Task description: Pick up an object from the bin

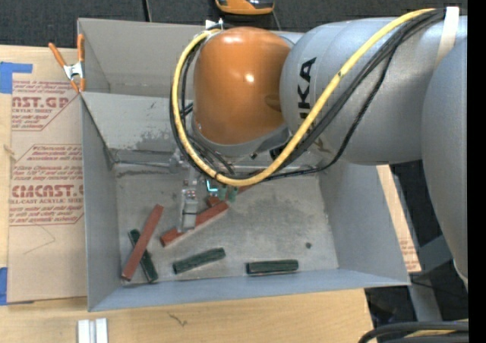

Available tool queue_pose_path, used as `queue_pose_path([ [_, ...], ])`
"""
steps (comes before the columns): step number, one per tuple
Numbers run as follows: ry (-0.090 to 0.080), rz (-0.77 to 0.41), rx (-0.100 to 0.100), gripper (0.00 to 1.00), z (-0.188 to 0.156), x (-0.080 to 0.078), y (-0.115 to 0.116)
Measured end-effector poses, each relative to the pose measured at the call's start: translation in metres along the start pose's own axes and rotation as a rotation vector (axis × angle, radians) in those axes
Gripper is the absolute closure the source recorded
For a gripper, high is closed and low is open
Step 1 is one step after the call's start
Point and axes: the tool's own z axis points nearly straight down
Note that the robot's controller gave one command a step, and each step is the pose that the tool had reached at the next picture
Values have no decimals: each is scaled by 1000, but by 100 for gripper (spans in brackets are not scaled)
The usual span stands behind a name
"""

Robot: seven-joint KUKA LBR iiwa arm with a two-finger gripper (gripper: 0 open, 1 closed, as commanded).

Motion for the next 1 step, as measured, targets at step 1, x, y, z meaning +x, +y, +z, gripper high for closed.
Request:
queue_pose_path([
  [1, -8, 2, -1, 0, -4, -2, -1],
])
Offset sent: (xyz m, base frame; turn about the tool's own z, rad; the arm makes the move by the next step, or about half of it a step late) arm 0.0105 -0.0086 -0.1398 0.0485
